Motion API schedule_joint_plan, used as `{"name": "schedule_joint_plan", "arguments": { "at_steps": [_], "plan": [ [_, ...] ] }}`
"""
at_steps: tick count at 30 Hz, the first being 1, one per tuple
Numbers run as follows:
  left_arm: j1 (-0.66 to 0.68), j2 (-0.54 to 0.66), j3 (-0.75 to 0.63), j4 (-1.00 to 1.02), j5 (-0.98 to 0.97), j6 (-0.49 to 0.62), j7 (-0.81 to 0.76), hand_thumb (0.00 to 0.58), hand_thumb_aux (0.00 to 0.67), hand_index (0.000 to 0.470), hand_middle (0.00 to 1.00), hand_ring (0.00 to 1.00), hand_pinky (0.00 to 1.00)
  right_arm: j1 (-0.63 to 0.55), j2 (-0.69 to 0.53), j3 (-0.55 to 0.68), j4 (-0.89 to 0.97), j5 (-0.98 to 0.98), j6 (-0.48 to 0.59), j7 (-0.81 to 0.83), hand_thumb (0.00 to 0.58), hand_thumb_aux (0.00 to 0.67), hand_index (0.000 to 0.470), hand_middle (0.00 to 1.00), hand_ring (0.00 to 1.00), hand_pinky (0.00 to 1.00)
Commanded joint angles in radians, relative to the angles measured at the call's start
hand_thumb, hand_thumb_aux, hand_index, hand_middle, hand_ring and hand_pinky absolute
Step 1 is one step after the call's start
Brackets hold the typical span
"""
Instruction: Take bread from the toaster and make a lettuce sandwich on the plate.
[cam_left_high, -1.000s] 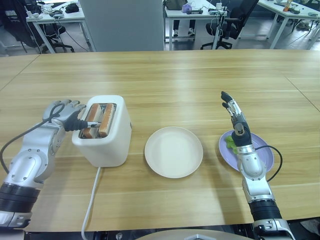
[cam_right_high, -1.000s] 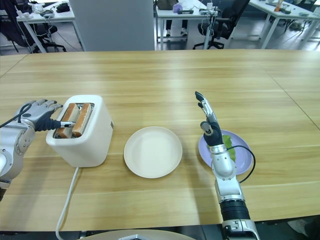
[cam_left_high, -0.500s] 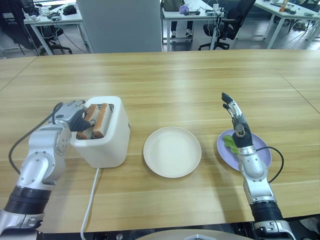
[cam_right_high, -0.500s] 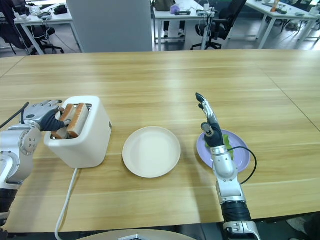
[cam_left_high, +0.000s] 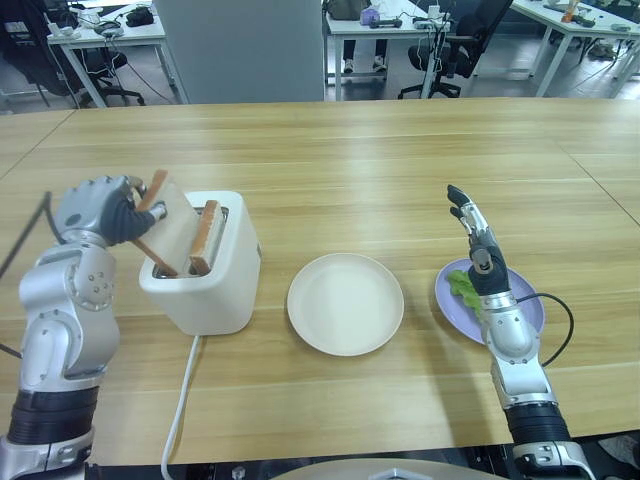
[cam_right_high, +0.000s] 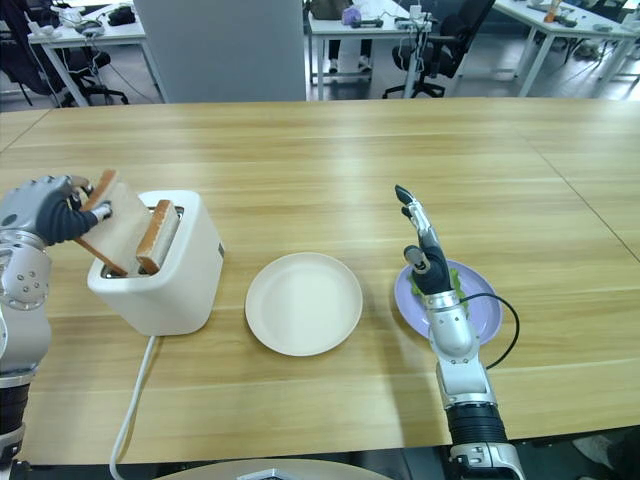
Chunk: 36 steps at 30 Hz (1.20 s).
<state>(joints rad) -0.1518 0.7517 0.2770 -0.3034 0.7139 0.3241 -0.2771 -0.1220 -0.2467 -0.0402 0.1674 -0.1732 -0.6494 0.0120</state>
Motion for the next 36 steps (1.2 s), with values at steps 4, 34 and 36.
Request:
{"name": "schedule_joint_plan", "arguments": {
  "at_steps": [4, 34, 36],
  "plan": [
    [-0.069, -0.059, 0.09, -0.096, -0.12, -0.025, 0.079, 0.58, 0.67, 0.46, 1.0, 1.0, 1.0, -0.005, -0.114, -0.03, 0.007, -0.259, 0.03, -0.114, 0.0, 0.0, 0.0, 0.0, 0.0, 0.0],
    [-0.483, -0.205, -0.603, 0.603, -0.427, -0.608, -0.405, 0.58, 0.67, 0.46, 1.0, 1.0, 1.0, -0.24, -0.584, 0.419, 0.832, -0.754, 0.088, -0.561, 0.328, 0.229, 0.157, 0.0, 0.0, 0.0],
    [-0.522, -0.234, -0.628, 0.696, -0.43, -0.656, -0.426, 0.58, 0.67, 0.46, 1.0, 1.0, 1.0, -0.238, -0.589, 0.431, 0.837, -0.751, 0.081, -0.563, 0.445, 0.347, 0.238, 0.0, 0.0, 0.0]
  ]
}}
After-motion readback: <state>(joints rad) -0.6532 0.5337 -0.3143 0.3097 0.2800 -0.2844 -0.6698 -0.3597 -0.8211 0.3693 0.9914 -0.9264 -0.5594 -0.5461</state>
